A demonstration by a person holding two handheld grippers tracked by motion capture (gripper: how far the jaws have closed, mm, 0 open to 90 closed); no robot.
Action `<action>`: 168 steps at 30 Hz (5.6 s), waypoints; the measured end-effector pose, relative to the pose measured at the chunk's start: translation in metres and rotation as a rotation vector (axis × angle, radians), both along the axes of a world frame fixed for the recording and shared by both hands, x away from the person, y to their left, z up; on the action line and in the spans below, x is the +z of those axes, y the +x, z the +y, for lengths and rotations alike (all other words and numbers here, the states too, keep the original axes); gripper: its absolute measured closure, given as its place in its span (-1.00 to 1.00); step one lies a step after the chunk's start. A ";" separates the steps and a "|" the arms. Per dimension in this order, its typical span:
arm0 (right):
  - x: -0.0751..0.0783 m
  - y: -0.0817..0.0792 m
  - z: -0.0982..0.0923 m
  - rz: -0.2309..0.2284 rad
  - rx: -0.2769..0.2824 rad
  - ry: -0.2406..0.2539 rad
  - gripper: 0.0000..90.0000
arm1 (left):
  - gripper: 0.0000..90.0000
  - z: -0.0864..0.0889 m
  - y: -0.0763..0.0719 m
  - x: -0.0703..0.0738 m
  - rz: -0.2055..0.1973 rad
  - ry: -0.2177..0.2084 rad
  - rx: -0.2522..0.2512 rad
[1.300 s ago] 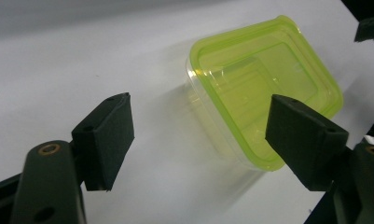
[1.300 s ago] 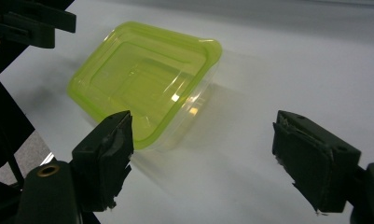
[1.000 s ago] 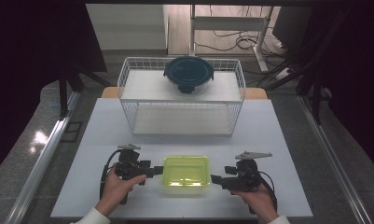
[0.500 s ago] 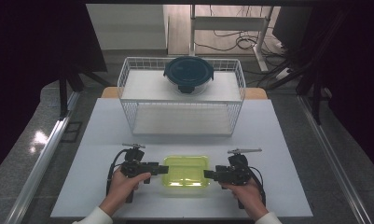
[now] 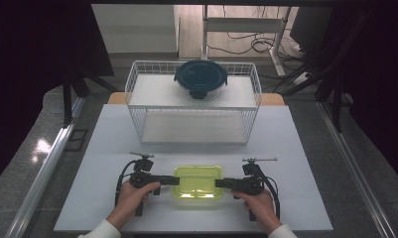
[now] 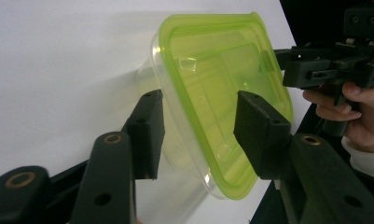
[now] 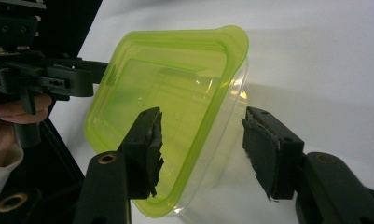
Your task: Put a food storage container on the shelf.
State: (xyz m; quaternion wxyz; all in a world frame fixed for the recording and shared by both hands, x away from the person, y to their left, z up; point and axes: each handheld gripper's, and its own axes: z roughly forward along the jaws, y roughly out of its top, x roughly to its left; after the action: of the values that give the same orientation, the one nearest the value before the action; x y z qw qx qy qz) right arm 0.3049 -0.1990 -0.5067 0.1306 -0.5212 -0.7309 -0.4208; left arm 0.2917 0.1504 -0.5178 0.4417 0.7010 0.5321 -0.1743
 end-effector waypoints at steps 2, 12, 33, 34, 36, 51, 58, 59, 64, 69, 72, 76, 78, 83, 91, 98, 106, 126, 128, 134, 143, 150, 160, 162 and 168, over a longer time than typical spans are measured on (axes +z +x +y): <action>-0.002 0.001 0.001 0.016 0.005 0.008 0.09 | 0.24 0.000 0.001 -0.003 0.019 -0.014 -0.003; -0.005 -0.002 0.000 0.072 -0.029 0.034 0.60 | 0.68 0.002 -0.002 -0.005 0.061 -0.054 0.029; 0.024 -0.011 -0.004 -0.041 0.013 0.047 0.71 | 0.76 0.001 -0.018 0.023 -0.076 -0.032 0.025; 0.026 -0.012 -0.003 -0.047 0.014 0.046 0.71 | 0.76 0.001 -0.018 0.026 -0.086 -0.033 0.024; 0.030 -0.012 -0.004 -0.064 0.016 0.052 0.71 | 0.76 0.002 -0.019 0.030 -0.104 -0.038 0.021; 0.063 -0.014 -0.005 -0.174 0.036 0.048 0.72 | 0.76 0.003 -0.021 0.059 -0.200 -0.067 0.013; 0.074 -0.009 -0.005 -0.216 0.038 0.040 0.73 | 0.76 0.003 -0.018 0.071 -0.232 -0.070 0.019; 0.076 -0.008 -0.004 -0.221 0.037 0.041 0.73 | 0.76 0.003 -0.017 0.073 -0.237 -0.070 0.017; 0.090 -0.004 -0.003 -0.260 0.036 0.045 0.73 | 0.76 0.005 -0.011 0.088 -0.271 -0.072 0.016; 0.109 0.003 -0.002 -0.301 0.033 0.047 0.73 | 0.76 0.006 -0.004 0.108 -0.312 -0.075 0.018; 0.121 0.007 -0.001 -0.322 0.037 0.046 0.73 | 0.76 0.007 0.000 0.118 -0.331 -0.077 0.019; 0.135 0.011 0.000 -0.343 0.043 0.047 0.73 | 0.76 0.009 0.004 0.131 -0.348 -0.082 0.019; 0.142 0.013 0.001 -0.354 0.046 0.047 0.73 | 0.76 0.010 0.007 0.137 -0.359 -0.082 0.019; 0.159 0.020 0.003 -0.379 0.045 0.042 0.73 | 0.76 0.010 0.013 0.155 -0.382 -0.083 0.027; 0.179 0.028 0.002 -0.408 0.043 0.048 0.73 | 0.76 0.010 0.023 0.173 -0.406 -0.078 0.021; 0.187 0.033 0.002 -0.415 0.037 0.049 0.72 | 0.76 0.010 0.030 0.180 -0.413 -0.080 0.021; 0.197 0.041 0.004 -0.432 0.037 0.048 0.72 | 0.77 0.012 0.039 0.189 -0.423 -0.080 0.023; 0.233 0.070 0.012 -0.462 0.029 0.051 0.73 | 0.77 0.018 0.066 0.229 -0.455 -0.072 0.031; 0.237 0.073 0.012 -0.467 0.027 0.055 0.73 | 0.77 0.018 0.070 0.233 -0.456 -0.073 0.032; 0.246 0.081 0.012 -0.480 0.021 0.061 0.73 | 0.77 0.017 0.079 0.244 -0.468 -0.066 0.030; 0.262 0.097 0.013 -0.489 0.015 0.077 0.73 | 0.77 0.019 0.094 0.263 -0.475 -0.059 0.039; 0.272 0.107 0.015 -0.493 0.004 0.083 0.73 | 0.77 0.021 0.104 0.277 -0.478 -0.053 0.047; 0.277 0.124 0.015 -0.481 -0.027 0.093 0.74 | 0.77 0.019 0.123 0.280 -0.458 -0.062 0.058; 0.276 0.130 0.015 -0.470 -0.033 0.092 0.74 | 0.77 0.018 0.128 0.281 -0.445 -0.060 0.065; 0.272 0.143 0.013 -0.433 -0.055 0.107 0.74 | 0.78 0.016 0.140 0.278 -0.421 -0.066 0.072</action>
State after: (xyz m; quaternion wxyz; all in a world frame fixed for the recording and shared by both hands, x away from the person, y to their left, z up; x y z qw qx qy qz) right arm 0.4483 -0.1860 -0.2342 -0.0136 -0.4307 -0.7041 -0.5644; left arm 0.4321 0.1663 -0.2402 0.5718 0.6875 0.4469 -0.0253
